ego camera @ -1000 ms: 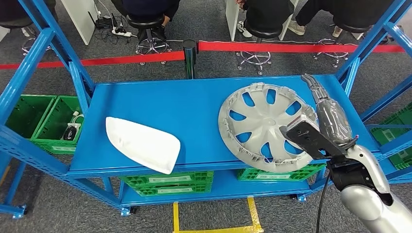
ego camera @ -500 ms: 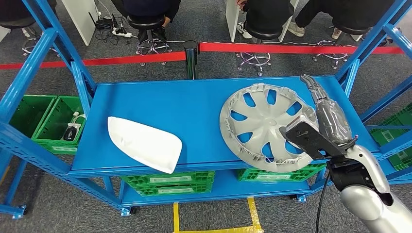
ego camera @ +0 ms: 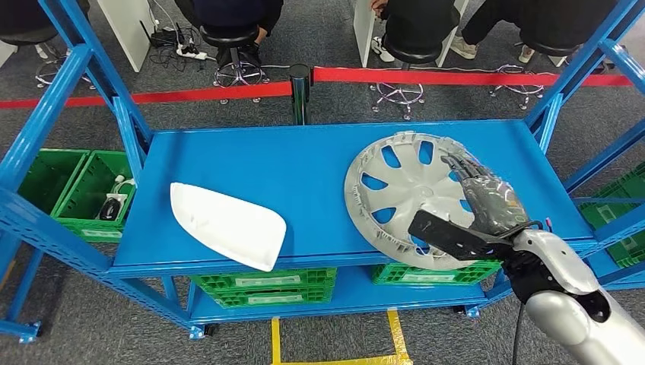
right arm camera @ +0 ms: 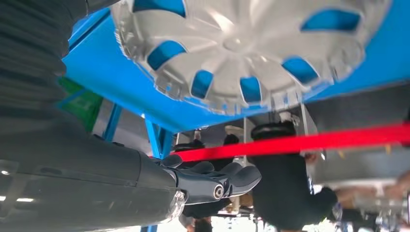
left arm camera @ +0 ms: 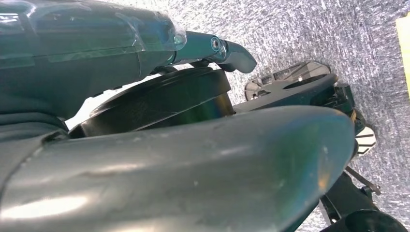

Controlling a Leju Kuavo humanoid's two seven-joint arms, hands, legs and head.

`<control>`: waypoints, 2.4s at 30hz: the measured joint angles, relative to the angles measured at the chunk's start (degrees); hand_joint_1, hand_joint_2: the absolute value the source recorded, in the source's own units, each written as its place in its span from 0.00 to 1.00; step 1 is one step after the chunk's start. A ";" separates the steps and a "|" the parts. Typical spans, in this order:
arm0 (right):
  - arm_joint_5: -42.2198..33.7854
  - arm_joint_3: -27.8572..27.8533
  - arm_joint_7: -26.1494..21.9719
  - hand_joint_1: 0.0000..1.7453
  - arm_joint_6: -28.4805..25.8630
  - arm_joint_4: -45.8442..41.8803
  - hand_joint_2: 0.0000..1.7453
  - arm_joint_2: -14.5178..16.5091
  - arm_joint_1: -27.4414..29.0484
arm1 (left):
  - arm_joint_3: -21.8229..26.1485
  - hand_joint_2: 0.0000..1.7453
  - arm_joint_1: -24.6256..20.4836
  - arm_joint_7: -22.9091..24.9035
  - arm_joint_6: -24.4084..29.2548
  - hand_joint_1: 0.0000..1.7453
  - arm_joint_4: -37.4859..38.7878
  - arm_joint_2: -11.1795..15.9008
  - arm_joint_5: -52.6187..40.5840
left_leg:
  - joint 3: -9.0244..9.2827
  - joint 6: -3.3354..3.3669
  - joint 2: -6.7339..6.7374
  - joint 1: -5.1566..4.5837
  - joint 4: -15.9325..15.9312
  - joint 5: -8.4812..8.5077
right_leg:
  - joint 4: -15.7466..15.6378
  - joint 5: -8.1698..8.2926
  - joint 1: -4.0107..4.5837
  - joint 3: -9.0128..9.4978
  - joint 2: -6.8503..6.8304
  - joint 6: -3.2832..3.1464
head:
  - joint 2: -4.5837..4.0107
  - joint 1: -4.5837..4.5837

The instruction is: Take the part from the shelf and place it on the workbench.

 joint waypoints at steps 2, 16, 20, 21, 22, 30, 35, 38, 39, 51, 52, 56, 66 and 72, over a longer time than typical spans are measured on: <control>0.44 0.86 0.26 0.00 0.78 0.36 1.00 -0.15 -0.20 | 0.00 0.00 -0.01 0.02 -0.03 0.00 0.00 0.00 0.00 | 0.01 0.00 0.03 0.00 0.00 0.00 | 0.00 0.00 0.00 0.00 0.01 0.00 | 0.00 0.00; 8.75 7.49 -0.90 0.00 3.41 -0.88 1.00 0.94 -3.48 | -0.02 0.00 -0.15 2.91 0.80 0.00 0.04 0.88 -0.93 | 0.05 0.02 0.63 0.06 -0.03 -0.04 | 0.02 0.01 0.02 0.03 0.20 -0.01 | 0.00 0.04; 13.34 11.51 -1.90 0.00 3.49 -4.68 1.00 3.83 -5.84 | -0.02 0.00 -0.26 1.43 2.05 0.00 0.08 2.10 -0.27 | 0.21 -0.01 0.72 0.09 -0.14 -0.06 | 0.01 0.01 0.04 0.08 0.27 -0.01 | 0.00 0.01; 14.03 12.35 -2.30 0.00 3.41 -5.71 1.00 4.48 -6.44 | -0.02 0.00 -0.26 1.27 2.50 0.00 0.08 2.38 -0.06 | 0.23 -0.01 0.74 0.09 -0.16 -0.06 | 0.02 0.01 0.04 0.08 0.28 -0.01 | 0.01 -0.01; 14.42 13.14 -2.86 0.00 3.32 -6.70 1.00 5.14 -7.12 | -0.02 0.00 -0.26 1.12 2.90 0.00 0.09 2.64 0.22 | 0.24 -0.02 0.76 0.09 -0.17 -0.06 | 0.02 0.01 0.04 0.09 0.30 -0.02 | 0.01 -0.02; 9.89 17.81 -7.80 0.00 -1.02 -10.76 1.00 9.22 -12.90 | 0.00 0.00 -0.23 0.34 5.07 0.00 0.09 3.62 1.81 | 0.29 -0.02 0.72 0.12 -0.17 -0.05 | 0.02 0.01 0.04 0.13 0.33 -0.02 | 0.00 -0.06; 8.81 19.09 -8.06 0.00 -1.78 -11.25 1.00 9.94 -13.48 | 0.00 0.00 -0.23 0.48 5.05 0.00 0.09 3.74 1.61 | 0.29 -0.02 0.59 0.11 -0.17 -0.06 | -0.02 0.01 0.04 0.17 0.32 -0.02 | 0.00 -0.02; 4.99 19.58 -7.54 0.00 -2.55 -11.48 1.00 10.14 -13.16 | 0.00 0.00 -0.24 1.66 4.44 0.00 0.09 3.75 0.12 | 0.34 -0.02 0.39 0.11 -0.17 -0.06 | -0.06 0.00 0.04 0.17 0.29 -0.02 | 0.00 0.00; 3.11 19.69 -6.90 0.00 -2.56 -11.52 1.00 10.18 -12.87 | 0.00 0.00 -0.24 2.38 4.05 0.00 0.09 3.76 -0.37 | 0.34 -0.02 0.31 0.11 -0.17 -0.06 | -0.07 0.00 0.04 0.17 0.28 -0.02 | 0.00 0.00; -5.38 21.01 0.49 0.00 23.13 -5.96 1.00 9.18 -7.86 | 0.00 0.00 -0.20 3.07 2.15 0.00 0.09 2.81 -1.24 | 0.30 -0.02 -0.30 0.10 -0.17 -0.06 | -0.16 -0.02 0.05 0.29 -0.08 -0.02 | 0.00 -0.02; -3.77 20.29 0.52 0.00 26.77 -5.13 1.00 9.24 -6.47 | 0.00 0.00 -0.19 3.01 2.07 0.00 0.09 2.49 -1.40 | 0.29 -0.02 -0.34 0.10 -0.17 -0.06 | -0.17 -0.02 0.05 0.31 -0.12 -0.02 | 0.00 -0.02; 1.02 16.06 0.64 0.00 36.55 -3.15 1.00 9.85 -2.20 | -0.02 0.00 -0.16 3.12 2.07 0.00 0.09 1.54 -1.60 | 0.28 -0.02 -0.30 0.10 -0.17 -0.06 | -0.18 -0.03 0.04 0.32 -0.11 -0.03 | 0.00 0.08; 7.68 8.44 0.65 0.00 45.25 -0.92 1.00 12.77 0.46 | -0.01 0.00 -0.17 3.71 2.08 0.00 0.09 1.10 -1.32 | 0.28 -0.02 -0.08 0.09 -0.17 -0.06 | -0.20 -0.02 0.04 0.33 -0.07 -0.03 | 0.00 0.04; 8.73 6.97 0.66 0.00 32.74 0.54 1.00 13.27 -1.74 | -0.01 0.00 -0.18 3.97 2.09 0.00 0.09 1.09 -0.51 | 0.30 -0.02 0.22 0.10 -0.17 -0.06 | -0.19 -0.02 0.04 0.34 0.06 -0.03 | 0.00 0.05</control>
